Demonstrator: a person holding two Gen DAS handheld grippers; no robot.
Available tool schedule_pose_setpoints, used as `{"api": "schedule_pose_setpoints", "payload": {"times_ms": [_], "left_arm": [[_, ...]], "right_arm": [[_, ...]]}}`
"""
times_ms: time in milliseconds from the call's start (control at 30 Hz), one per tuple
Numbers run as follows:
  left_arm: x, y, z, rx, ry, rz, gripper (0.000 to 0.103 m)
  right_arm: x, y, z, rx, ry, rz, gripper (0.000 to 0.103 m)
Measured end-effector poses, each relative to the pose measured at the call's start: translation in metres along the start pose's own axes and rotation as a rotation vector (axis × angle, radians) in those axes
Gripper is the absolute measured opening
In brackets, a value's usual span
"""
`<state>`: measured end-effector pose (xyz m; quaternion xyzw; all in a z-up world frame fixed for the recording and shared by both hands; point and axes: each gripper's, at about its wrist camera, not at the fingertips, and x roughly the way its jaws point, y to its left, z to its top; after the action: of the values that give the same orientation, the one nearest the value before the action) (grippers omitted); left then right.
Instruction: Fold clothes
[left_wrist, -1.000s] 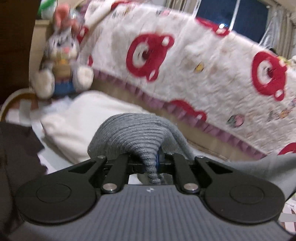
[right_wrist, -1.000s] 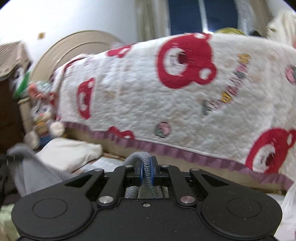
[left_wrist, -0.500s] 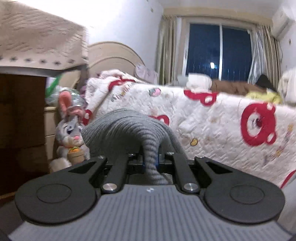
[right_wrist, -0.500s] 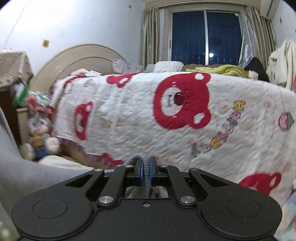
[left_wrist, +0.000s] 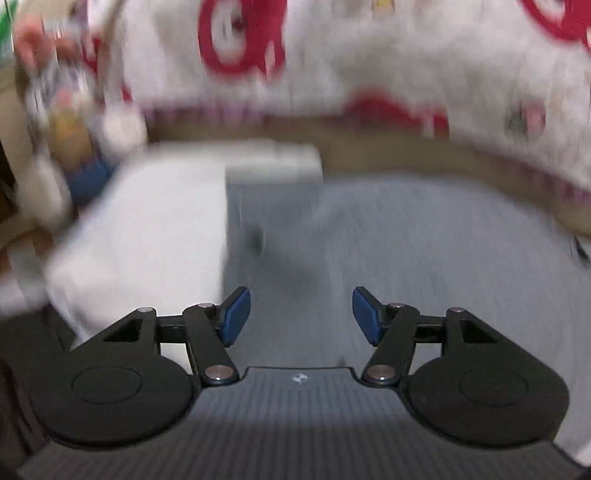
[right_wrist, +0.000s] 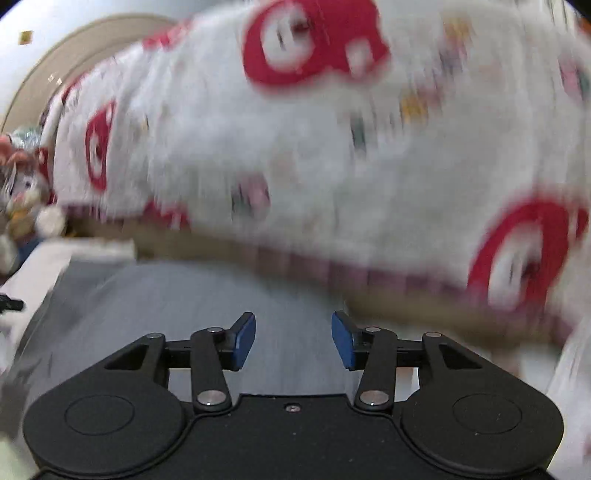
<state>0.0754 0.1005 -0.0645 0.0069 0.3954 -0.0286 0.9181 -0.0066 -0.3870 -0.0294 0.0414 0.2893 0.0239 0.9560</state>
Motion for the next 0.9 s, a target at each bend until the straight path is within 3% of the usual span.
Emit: {"api": "schedule_pose_setpoints", "payload": {"times_ms": [167,333,467,567,667,900], "left_arm": [[0.013,0.011,-0.059,-0.07,0.128,-0.118,0.06],[-0.008,-0.01,-0.071,0.034,0.094,-0.177,0.061],[-0.005,-0.035,-0.081,0.149,0.099,-0.344,0.07],[-0.002,-0.054,-0.09,0.212,0.142,-0.442,0.07],[-0.01,-0.071,-0.097,0.301,0.126,-0.531,0.07],[-0.01,-0.093,-0.119,0.398,0.146,-0.561,0.07]], "right_arm": [[-0.008,-0.026,-0.071,0.096,0.205,0.079,0.051],[-0.02,-0.009,-0.123,0.081,0.321,0.111,0.054],[-0.018,0.004,-0.153,0.073,0.398,0.084,0.054],[-0.017,0.004,-0.164,0.114,0.413,0.067,0.057],[-0.016,0.001,-0.17,0.167,0.414,0.056,0.057],[-0.002,0.001,-0.182,0.217,0.409,0.024,0.057]]}}
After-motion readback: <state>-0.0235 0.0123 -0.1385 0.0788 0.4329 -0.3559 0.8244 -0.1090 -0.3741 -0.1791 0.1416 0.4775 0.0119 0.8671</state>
